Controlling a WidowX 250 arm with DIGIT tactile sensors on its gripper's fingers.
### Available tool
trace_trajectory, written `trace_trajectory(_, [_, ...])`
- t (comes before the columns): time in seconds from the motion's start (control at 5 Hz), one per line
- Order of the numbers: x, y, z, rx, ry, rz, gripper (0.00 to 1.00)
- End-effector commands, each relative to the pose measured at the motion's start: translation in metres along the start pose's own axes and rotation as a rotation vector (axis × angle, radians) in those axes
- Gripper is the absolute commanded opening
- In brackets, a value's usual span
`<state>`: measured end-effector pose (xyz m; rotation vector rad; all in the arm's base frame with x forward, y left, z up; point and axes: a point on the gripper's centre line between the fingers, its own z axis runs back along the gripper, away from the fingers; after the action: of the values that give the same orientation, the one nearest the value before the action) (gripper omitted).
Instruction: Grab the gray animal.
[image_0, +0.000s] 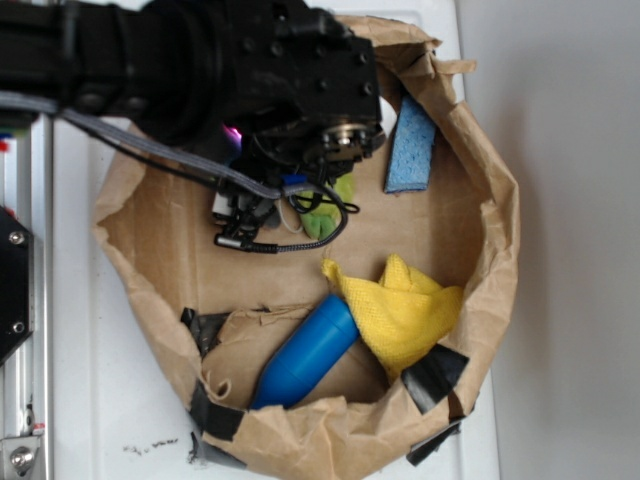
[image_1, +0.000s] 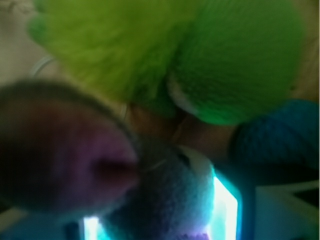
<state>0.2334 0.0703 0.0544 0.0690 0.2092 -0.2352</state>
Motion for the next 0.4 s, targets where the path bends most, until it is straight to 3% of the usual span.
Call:
trace_trajectory(0.0, [0.005,-0.023,0.104,-0.019,-0.165,0.066,0.00])
trace_trajectory(0.2, [0.009,-0.032,0.118,0.015,-0.232,0.057,0.00])
